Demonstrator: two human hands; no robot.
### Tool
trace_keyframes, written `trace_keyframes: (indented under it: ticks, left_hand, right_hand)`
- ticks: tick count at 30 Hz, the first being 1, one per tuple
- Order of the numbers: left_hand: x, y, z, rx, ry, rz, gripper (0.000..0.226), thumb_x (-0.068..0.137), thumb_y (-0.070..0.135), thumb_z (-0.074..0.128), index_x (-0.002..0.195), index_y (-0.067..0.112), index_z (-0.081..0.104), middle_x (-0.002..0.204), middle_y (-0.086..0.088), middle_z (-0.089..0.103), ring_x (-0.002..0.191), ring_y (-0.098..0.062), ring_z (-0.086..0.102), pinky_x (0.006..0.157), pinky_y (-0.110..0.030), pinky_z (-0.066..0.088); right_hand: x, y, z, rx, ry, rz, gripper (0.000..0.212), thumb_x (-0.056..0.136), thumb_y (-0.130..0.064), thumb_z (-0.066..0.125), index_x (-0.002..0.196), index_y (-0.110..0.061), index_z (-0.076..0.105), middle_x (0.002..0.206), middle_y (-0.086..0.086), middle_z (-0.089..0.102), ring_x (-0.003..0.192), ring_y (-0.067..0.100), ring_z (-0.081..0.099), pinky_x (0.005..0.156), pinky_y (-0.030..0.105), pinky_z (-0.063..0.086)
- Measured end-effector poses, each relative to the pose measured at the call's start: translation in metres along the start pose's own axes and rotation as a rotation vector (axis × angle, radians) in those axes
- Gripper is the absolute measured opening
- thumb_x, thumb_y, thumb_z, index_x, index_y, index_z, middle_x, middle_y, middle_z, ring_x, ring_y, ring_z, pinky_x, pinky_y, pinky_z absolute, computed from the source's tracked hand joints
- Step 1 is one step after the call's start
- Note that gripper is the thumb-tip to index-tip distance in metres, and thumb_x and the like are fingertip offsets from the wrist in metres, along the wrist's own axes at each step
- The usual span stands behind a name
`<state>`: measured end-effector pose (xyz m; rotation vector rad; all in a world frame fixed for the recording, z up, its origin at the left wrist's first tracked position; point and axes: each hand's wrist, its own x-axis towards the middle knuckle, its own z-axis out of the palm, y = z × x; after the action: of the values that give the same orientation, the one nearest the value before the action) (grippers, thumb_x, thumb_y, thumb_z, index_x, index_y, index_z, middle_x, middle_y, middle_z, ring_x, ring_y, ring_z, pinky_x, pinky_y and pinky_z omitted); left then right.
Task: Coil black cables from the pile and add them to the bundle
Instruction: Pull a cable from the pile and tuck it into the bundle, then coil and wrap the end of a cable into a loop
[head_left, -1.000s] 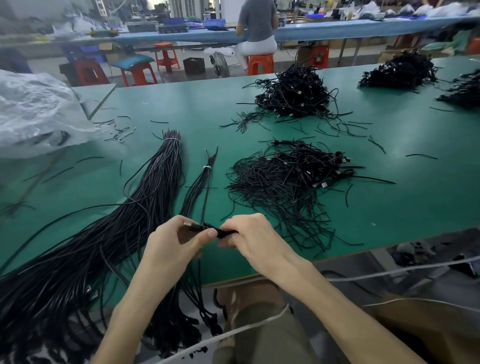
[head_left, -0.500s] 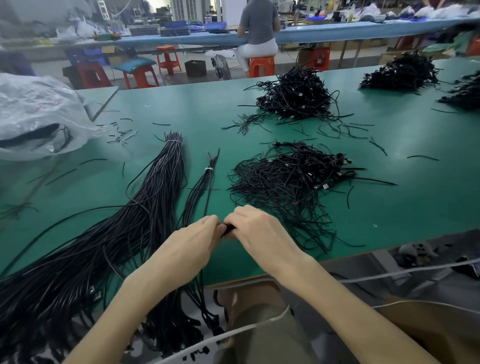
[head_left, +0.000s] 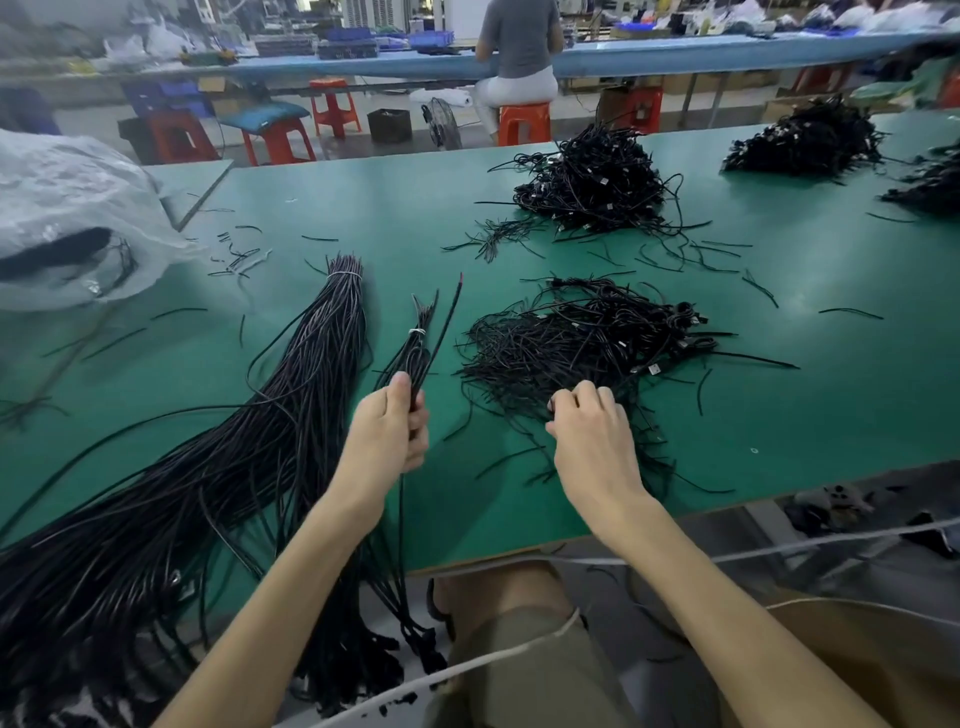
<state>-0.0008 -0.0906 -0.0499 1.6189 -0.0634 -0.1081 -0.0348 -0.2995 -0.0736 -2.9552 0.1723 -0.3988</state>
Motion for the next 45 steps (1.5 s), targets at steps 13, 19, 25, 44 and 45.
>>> trace_keyframes:
  ticks: [13,19,25,44,45]
  left_hand:
    - [0.001,-0.025,0.015,0.058,-0.011,0.043,0.037,0.112,0.036,0.034,0.088,0.009,0.044,0.063,0.007,0.035,0.049,-0.012,0.026,0.045,-0.031,0.022]
    - [0.005,-0.031,0.016,0.001,0.020,0.073,0.039,0.111,0.035,0.035,0.097,0.007,0.058,0.058,0.011,0.034,0.044,-0.008,0.028,0.043,-0.028,0.022]
    - [0.005,-0.033,0.017,0.025,-0.001,0.071,0.039,0.112,0.034,0.033,0.094,0.006,0.053,0.053,0.014,0.037,0.043,-0.005,0.029,0.040,-0.021,0.024]
    - [0.006,-0.031,0.020,0.129,0.057,0.108,0.042,0.113,0.028,0.037,0.073,0.017,0.043,0.049,0.012,0.043,0.043,-0.004,0.034,0.042,-0.018,0.028]
    - [0.005,-0.030,0.021,0.131,0.035,0.117,0.042,0.113,0.027,0.037,0.073,0.017,0.043,0.049,0.012,0.044,0.044,-0.004,0.033,0.042,-0.018,0.027]
  right_hand:
    - [0.022,-0.003,-0.016,0.649,0.212,0.063,0.007,0.090,-0.020,0.077,0.095,-0.024,0.080,0.113,-0.009,0.069,0.113,0.016,0.048,0.095,0.033,0.029]
    - [0.010,-0.027,-0.025,0.782,0.316,-0.183,0.009,0.092,-0.015,0.074,0.099,-0.016,0.079,0.093,-0.017,0.070,0.101,0.013,0.062,0.097,0.035,0.045]
    - [0.002,-0.048,-0.022,0.525,0.366,-0.360,0.012,0.094,-0.016,0.070,0.102,-0.009,0.075,0.096,0.000,0.074,0.097,0.025,0.064,0.091,0.045,0.048]
    - [0.008,-0.069,-0.004,1.220,-0.086,0.114,0.025,0.090,-0.009,0.076,0.094,-0.013,0.052,0.077,0.009,0.070,0.057,0.013,0.068,0.055,0.022,0.046]
    - [0.011,-0.067,-0.004,1.216,-0.096,0.126,0.026,0.090,-0.008,0.077,0.093,-0.013,0.052,0.076,0.008,0.070,0.056,0.013,0.068,0.055,0.021,0.045]
